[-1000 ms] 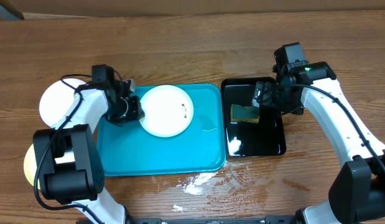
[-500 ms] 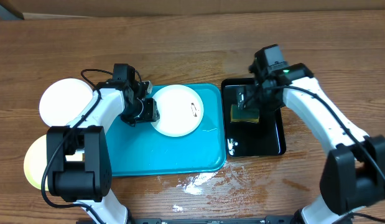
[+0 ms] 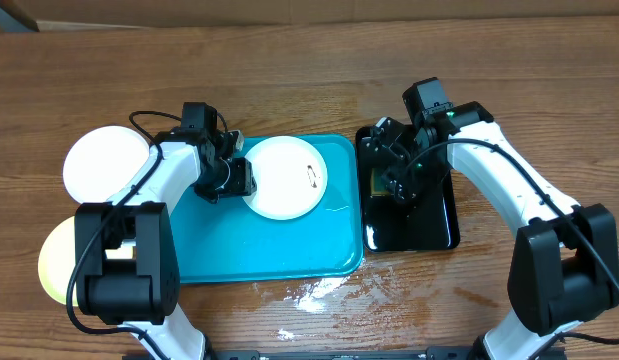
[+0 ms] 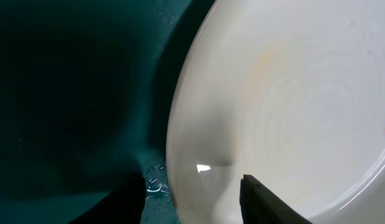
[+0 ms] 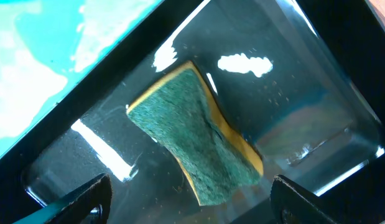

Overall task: Clean dirty plates on tray and stack at the side
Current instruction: 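Grasp the sponge in the black tray with the right gripper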

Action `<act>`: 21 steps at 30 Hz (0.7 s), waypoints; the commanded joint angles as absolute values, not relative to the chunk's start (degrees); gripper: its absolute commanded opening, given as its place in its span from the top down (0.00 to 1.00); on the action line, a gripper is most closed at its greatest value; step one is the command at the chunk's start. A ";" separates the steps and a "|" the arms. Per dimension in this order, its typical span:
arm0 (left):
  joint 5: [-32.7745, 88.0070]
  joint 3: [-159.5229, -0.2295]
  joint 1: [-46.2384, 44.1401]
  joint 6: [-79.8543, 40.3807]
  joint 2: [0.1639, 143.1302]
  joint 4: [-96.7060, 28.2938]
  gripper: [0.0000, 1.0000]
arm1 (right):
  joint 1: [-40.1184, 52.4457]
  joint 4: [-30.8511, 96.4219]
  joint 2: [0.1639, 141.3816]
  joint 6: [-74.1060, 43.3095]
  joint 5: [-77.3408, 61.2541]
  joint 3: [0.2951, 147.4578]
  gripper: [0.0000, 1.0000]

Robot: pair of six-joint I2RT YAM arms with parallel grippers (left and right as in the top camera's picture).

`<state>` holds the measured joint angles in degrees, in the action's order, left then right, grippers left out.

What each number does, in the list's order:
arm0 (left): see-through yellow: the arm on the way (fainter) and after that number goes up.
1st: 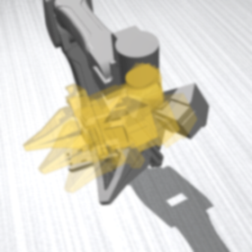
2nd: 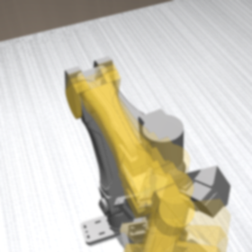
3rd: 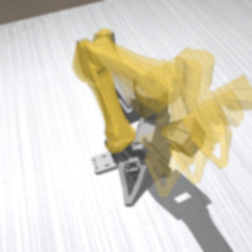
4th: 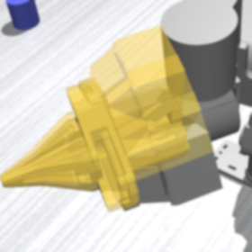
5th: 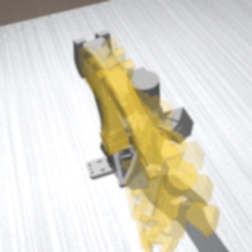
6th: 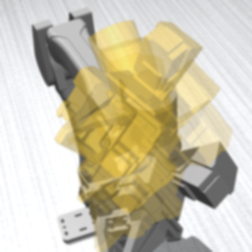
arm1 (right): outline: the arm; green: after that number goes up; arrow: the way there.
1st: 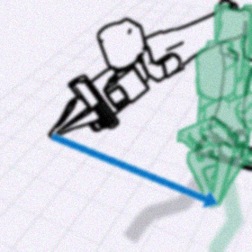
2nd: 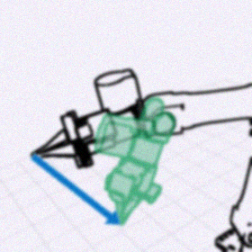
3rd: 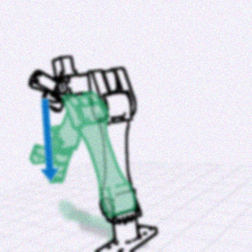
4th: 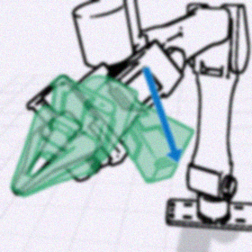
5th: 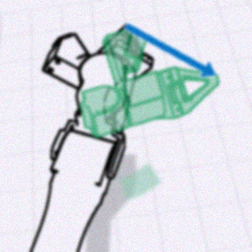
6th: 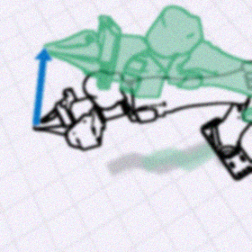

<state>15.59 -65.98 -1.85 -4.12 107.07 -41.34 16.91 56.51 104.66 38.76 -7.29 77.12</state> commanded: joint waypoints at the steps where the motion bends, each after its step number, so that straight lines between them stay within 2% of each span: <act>1: 14.85 -65.63 -1.91 -4.51 107.81 -41.30 0.48 | 16.67 56.31 107.02 45.45 -9.15 76.75 0.18; 9: 14.83 -65.63 -1.91 -4.51 107.81 -41.06 0.46 | 16.64 52.99 111.96 45.41 -8.43 75.35 0.20; 10: 14.81 -65.63 -1.91 -4.49 107.81 -41.08 0.46 | 16.64 53.10 112.16 45.01 -7.57 75.33 0.24; 13: 14.41 -65.63 -1.91 -4.49 107.81 -41.04 0.46 | 16.64 54.33 112.20 43.90 -5.96 75.33 0.48; 16: 14.41 -65.63 -1.91 -4.51 107.81 -40.60 0.47 | 16.64 56.42 112.20 39.00 -5.43 75.33 0.54; 21: 14.41 -65.63 -1.91 -4.75 107.81 -40.45 0.47 | 16.64 57.60 112.20 23.16 -5.45 75.35 0.63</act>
